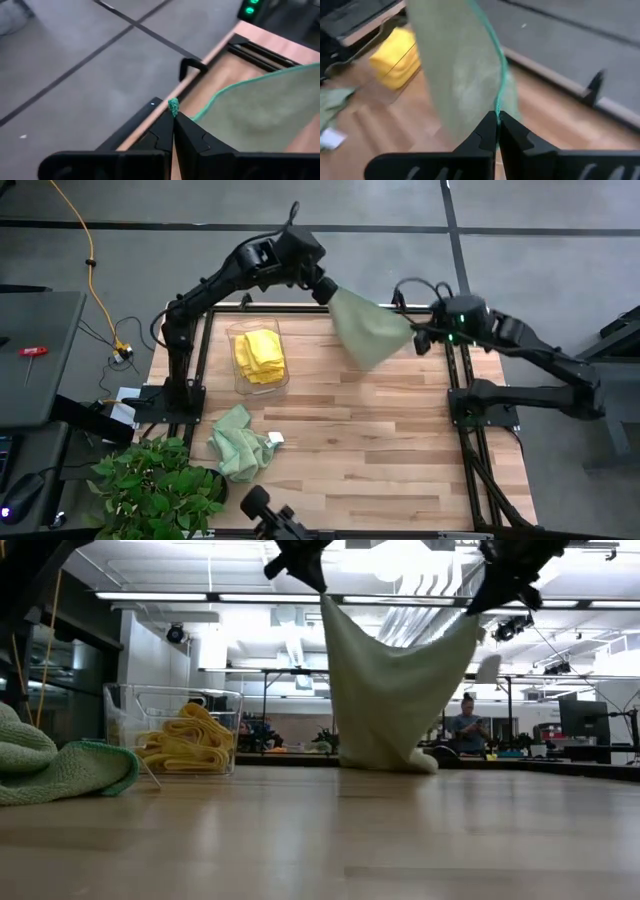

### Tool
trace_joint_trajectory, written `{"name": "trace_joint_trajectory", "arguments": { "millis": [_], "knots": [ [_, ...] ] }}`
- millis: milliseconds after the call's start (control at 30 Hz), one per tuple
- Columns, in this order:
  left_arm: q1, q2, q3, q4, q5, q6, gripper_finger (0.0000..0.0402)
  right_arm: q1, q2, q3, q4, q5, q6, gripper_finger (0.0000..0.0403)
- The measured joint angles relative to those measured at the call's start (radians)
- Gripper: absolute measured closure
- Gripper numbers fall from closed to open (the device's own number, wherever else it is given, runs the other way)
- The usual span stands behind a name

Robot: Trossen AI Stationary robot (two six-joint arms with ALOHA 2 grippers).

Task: Fold microfiber towels
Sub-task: Fold the right green towel

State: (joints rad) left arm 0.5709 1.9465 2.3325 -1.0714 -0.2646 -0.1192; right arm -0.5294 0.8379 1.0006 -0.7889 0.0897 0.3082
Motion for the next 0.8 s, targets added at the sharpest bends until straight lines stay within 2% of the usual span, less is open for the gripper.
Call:
{"name": "trace_joint_trajectory", "arguments": {
  "millis": [167,400,600,800],
  "knots": [
    [0.033,0.000,-0.001,0.000,-0.047,-0.018,0.0402,-0.173,0.150,0.184,-0.033,-0.022,-0.195,0.0403],
    [0.077,-0.011,-0.002,0.000,-0.098,-0.058,0.0401,-0.358,0.352,0.477,-0.183,-0.034,-0.407,0.0403],
    [0.082,-0.074,-0.001,0.061,-0.162,-0.052,0.0401,-0.447,0.460,0.695,-0.267,-0.016,-0.472,0.0403],
    [0.073,-0.135,-0.001,0.130,-0.173,-0.034,0.0401,-0.472,0.490,0.808,-0.274,-0.022,-0.474,0.0403]
  ]
}}
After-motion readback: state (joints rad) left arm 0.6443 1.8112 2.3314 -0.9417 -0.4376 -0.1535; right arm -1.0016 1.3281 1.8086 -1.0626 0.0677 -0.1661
